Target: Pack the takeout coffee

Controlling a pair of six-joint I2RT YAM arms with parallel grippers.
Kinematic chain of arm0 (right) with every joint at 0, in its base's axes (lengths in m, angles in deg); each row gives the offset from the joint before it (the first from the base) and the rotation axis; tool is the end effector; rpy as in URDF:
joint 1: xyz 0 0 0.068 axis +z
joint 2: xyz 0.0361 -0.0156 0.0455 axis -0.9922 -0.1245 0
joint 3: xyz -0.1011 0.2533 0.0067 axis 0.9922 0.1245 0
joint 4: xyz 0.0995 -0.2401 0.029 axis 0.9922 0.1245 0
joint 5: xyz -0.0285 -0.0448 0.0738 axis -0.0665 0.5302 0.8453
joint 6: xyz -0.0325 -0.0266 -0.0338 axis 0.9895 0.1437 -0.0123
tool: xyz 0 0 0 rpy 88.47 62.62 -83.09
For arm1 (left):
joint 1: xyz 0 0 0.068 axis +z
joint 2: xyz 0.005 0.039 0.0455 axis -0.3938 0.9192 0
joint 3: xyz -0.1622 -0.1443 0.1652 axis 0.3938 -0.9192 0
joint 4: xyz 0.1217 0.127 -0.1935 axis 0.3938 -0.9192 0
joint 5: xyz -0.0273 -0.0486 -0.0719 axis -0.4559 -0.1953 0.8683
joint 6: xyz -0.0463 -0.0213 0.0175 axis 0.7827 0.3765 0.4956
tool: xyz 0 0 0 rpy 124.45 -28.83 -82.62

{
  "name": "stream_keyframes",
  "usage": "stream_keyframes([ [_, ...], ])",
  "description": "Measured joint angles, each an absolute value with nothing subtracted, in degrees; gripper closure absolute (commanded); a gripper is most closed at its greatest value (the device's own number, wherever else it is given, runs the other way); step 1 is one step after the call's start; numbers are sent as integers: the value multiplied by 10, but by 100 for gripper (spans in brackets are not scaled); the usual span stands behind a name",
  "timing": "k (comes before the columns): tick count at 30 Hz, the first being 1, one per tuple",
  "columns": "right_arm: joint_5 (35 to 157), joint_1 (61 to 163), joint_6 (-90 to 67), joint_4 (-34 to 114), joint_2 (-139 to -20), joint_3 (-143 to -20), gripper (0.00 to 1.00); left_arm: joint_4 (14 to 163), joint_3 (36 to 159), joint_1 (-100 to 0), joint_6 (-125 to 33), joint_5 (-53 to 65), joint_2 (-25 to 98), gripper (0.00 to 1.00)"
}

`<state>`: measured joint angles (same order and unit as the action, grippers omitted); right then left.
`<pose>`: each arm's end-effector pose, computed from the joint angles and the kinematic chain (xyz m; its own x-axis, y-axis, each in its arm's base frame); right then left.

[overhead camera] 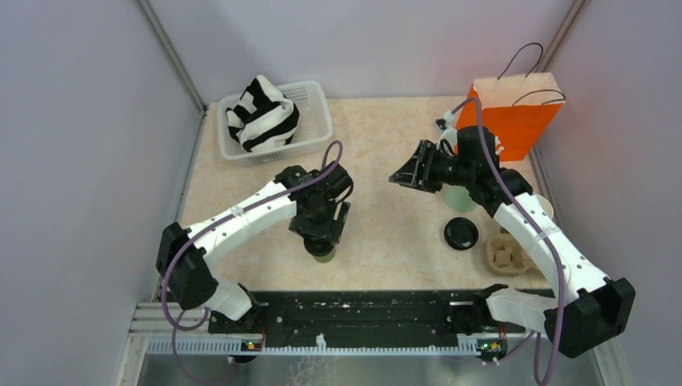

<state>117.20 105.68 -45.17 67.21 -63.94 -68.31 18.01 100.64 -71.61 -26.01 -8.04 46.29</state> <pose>0.2223 0.1121 0.3481 -0.8226 0.2696 -0.5006 -0.2469 0.6237 0.7417 0.1830 -0.2008 0.2882 -0.9347 0.2703 -0.2309 0.2832 0.9588 -0.0241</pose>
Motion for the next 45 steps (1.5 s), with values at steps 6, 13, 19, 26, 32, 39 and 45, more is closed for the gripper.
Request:
stream_keyframes([
  [6,1172,1057,-452,669,-639,-683,53,181,1006,-716,-261,-81,463,17],
  [13,1172,1057,-452,669,-639,-683,53,182,1004,-716,-262,-88,475,16],
  [19,1172,1057,-452,669,-638,-679,53,182,1004,-716,-262,-96,478,15],
  [26,1172,1057,-452,669,-638,-674,53,181,1005,-716,-262,-96,478,14],
  [32,1172,1057,-452,669,-638,-672,53,175,1010,-716,-260,-97,478,13],
  [39,1173,1057,-451,669,-638,-672,52,173,1010,-716,-259,-97,478,9],
  [45,1177,1057,-450,669,-638,-672,52,173,1010,-716,-259,-92,478,2],
])
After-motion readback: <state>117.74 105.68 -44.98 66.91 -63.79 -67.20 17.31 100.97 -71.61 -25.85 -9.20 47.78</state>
